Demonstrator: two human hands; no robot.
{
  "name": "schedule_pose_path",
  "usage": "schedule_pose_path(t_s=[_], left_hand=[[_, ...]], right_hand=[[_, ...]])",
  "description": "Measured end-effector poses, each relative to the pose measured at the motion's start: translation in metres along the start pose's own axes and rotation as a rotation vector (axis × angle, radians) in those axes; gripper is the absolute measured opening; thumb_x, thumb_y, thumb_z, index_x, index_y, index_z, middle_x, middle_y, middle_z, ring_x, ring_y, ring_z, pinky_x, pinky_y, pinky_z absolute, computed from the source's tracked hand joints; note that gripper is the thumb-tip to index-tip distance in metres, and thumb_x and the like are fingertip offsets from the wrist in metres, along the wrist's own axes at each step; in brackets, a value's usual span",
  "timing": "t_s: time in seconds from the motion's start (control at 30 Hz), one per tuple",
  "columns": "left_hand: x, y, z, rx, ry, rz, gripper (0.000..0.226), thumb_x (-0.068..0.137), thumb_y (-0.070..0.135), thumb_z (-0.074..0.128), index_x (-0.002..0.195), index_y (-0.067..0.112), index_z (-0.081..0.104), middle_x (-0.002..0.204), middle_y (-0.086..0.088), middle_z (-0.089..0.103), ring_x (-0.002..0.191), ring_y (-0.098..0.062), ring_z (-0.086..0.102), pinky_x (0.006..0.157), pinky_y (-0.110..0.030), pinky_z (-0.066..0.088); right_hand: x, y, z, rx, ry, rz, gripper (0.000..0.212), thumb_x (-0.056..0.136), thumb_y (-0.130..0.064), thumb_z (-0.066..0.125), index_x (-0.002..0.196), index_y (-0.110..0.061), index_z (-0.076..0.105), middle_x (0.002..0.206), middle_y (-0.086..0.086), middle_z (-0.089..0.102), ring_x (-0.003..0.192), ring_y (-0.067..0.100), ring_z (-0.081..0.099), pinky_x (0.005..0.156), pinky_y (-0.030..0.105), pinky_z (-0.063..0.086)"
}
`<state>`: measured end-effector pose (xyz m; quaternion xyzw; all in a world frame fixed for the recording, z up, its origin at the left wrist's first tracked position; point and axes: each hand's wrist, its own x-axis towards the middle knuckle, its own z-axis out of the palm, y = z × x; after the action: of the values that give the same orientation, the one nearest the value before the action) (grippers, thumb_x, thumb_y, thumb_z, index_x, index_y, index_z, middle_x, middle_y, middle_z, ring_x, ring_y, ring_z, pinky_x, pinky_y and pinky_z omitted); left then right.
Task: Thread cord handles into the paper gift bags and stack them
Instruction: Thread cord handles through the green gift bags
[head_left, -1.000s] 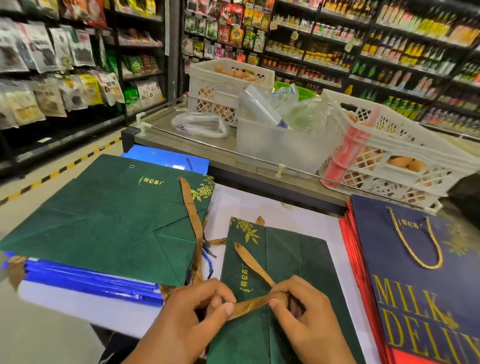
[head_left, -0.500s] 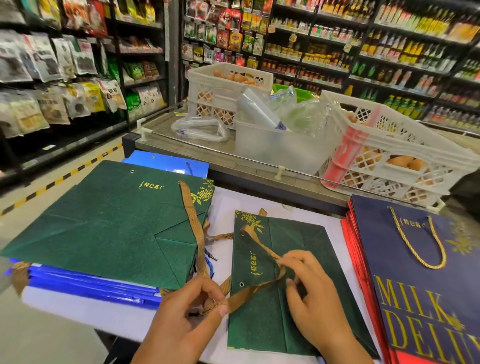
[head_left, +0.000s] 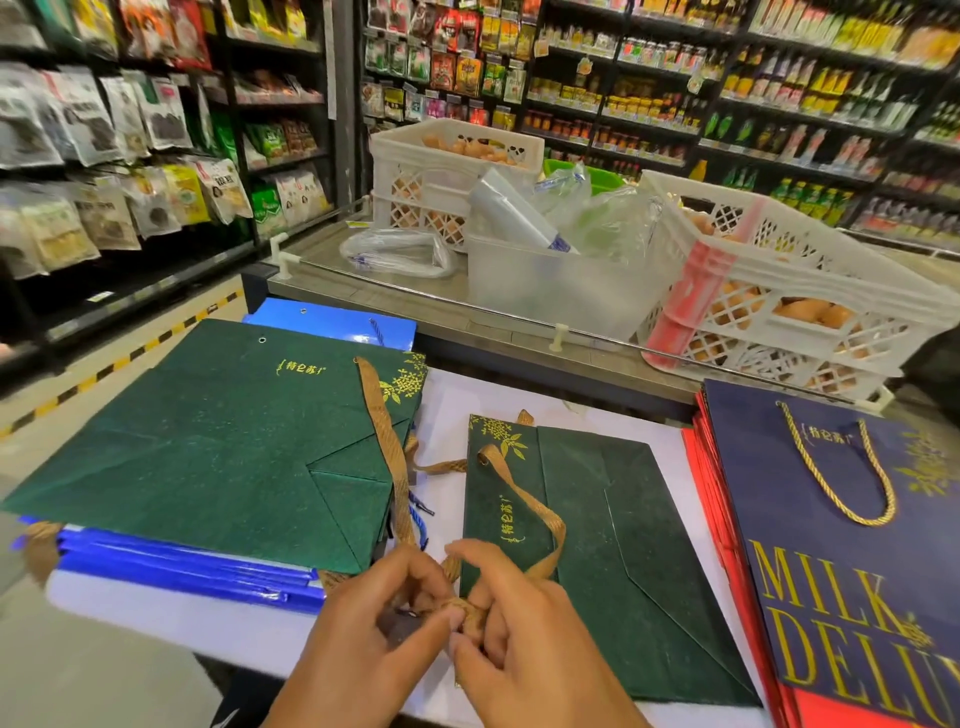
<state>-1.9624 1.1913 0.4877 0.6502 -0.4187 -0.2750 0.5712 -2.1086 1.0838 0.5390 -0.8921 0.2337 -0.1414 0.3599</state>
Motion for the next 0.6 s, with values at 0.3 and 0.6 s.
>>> schedule_pose_path(t_s=[0.3, 0.6], left_hand=[[0.004, 0.006, 0.002, -0.001, -0.011, -0.043, 0.025, 0.093, 0.01, 0.074, 0.091, 0.033, 0.067, 0.085, -0.009, 0.068, 0.077, -0.023, 0.072, 0.073, -0.027, 0.06], [0.009, 0.007, 0.01, 0.223, -0.015, -0.017, 0.032, 0.095, 0.006, 0.065, 0.102, 0.036, 0.061, 0.094, 0.008, 0.069, 0.089, -0.018, 0.068, 0.083, -0.037, 0.058]], right_hand=[[0.01, 0.025, -0.018, 0.075, 0.165, 0.036, 0.012, 0.084, -0.029, 0.084, 0.078, -0.03, 0.074, 0.074, -0.009, 0.06, 0.061, 0.006, 0.047, 0.058, 0.016, 0.039], [0.021, 0.063, -0.024, 0.378, 0.314, 0.161, 0.016, 0.085, -0.015, 0.084, 0.075, -0.018, 0.072, 0.066, 0.022, 0.055, 0.057, 0.015, 0.045, 0.057, 0.027, 0.041]])
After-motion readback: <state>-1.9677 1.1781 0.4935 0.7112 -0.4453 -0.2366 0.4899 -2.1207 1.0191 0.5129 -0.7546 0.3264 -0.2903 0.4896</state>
